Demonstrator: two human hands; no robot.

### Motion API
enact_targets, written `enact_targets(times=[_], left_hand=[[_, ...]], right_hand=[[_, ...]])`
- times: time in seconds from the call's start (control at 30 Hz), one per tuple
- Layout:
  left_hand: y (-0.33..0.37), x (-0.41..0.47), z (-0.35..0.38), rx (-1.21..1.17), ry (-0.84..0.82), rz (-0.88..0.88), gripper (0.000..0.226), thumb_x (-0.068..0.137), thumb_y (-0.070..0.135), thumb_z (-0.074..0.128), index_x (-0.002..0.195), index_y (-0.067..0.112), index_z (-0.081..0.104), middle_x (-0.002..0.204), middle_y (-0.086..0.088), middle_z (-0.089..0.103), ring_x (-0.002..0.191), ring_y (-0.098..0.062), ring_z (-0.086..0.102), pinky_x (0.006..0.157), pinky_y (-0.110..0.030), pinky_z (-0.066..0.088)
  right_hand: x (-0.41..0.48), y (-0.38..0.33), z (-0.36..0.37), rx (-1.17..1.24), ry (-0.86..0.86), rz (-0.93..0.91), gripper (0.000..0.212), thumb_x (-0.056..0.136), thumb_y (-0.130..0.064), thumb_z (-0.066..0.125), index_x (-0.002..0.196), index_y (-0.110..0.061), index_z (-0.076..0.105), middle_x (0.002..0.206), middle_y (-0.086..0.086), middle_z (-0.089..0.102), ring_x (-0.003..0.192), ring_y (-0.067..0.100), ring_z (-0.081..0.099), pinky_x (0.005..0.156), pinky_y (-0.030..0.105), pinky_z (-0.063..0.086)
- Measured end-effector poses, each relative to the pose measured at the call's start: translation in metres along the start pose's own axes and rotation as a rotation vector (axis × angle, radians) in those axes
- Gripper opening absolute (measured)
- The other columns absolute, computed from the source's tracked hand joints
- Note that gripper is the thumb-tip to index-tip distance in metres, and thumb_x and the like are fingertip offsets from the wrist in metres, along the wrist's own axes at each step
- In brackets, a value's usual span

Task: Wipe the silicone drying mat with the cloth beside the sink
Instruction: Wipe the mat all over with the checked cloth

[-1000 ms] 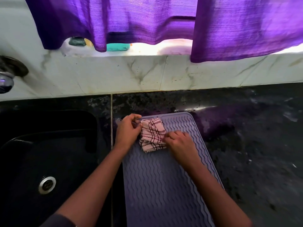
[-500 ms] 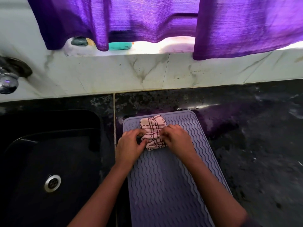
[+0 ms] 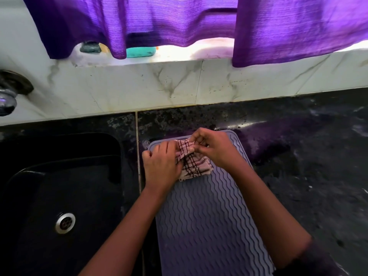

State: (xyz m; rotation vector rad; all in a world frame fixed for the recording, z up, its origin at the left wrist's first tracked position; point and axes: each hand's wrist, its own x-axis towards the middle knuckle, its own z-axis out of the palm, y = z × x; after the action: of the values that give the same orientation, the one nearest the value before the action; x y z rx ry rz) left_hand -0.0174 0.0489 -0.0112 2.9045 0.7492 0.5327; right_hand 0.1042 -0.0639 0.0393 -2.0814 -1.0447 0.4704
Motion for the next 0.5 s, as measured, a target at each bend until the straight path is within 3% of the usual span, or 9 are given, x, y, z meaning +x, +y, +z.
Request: enact_targets(times=[0.07, 0.17, 0.3, 0.4, 0.5], left_hand=[[0.002, -0.003, -0.002, 0.016, -0.083, -0.054, 0.039, 0.073, 0.042, 0.066, 0.101, 0.019, 0.053, 0.092, 0.0, 0.059, 0.08, -0.023, 0.057, 0.066, -0.035, 0.03], [0.0, -0.005, -0.007, -0.084, -0.143, -0.137, 0.02, 0.081, 0.04, 0.063, 0.09, 0.023, 0.056, 0.084, 0.005, 0.062, 0.07, -0.018, 0.058, 0.065, -0.033, 0.032], [-0.012, -0.02, -0.014, -0.2, 0.029, 0.062, 0.011, 0.079, 0.03, 0.069, 0.08, 0.021, 0.064, 0.07, 0.006, 0.064, 0.054, -0.01, 0.055, 0.045, -0.022, 0.039], [-0.012, -0.034, -0.01, -0.175, -0.025, 0.206, 0.021, 0.088, 0.036, 0.057, 0.088, 0.02, 0.07, 0.079, 0.006, 0.069, 0.062, -0.01, 0.059, 0.048, -0.025, 0.047], [-0.013, -0.043, -0.003, -0.205, -0.169, 0.178, 0.026, 0.089, 0.043, 0.052, 0.094, 0.026, 0.071, 0.094, 0.011, 0.067, 0.076, -0.007, 0.059, 0.053, -0.021, 0.046]], right_hand=[[-0.002, 0.001, -0.001, -0.073, -0.031, -0.041, 0.025, 0.077, -0.014, 0.073, 0.084, -0.032, 0.057, 0.079, -0.014, 0.06, 0.071, -0.001, 0.058, 0.061, 0.021, 0.05], [-0.003, 0.001, -0.002, -0.195, -0.069, -0.104, 0.026, 0.076, -0.011, 0.071, 0.087, -0.03, 0.058, 0.089, -0.014, 0.052, 0.076, -0.003, 0.052, 0.063, 0.012, 0.043], [-0.015, 0.011, -0.007, -0.42, -0.034, -0.189, 0.009, 0.082, -0.016, 0.063, 0.087, -0.023, 0.061, 0.093, -0.006, 0.058, 0.075, 0.01, 0.056, 0.064, 0.027, 0.049], [-0.042, 0.024, 0.001, -0.557, -0.02, -0.17, 0.01, 0.086, -0.024, 0.059, 0.094, -0.024, 0.064, 0.092, -0.005, 0.062, 0.074, 0.013, 0.058, 0.057, 0.016, 0.04], [-0.061, 0.03, 0.019, -0.629, -0.098, -0.044, 0.025, 0.087, -0.043, 0.052, 0.105, -0.028, 0.063, 0.104, -0.008, 0.064, 0.093, 0.012, 0.055, 0.07, 0.021, 0.042]])
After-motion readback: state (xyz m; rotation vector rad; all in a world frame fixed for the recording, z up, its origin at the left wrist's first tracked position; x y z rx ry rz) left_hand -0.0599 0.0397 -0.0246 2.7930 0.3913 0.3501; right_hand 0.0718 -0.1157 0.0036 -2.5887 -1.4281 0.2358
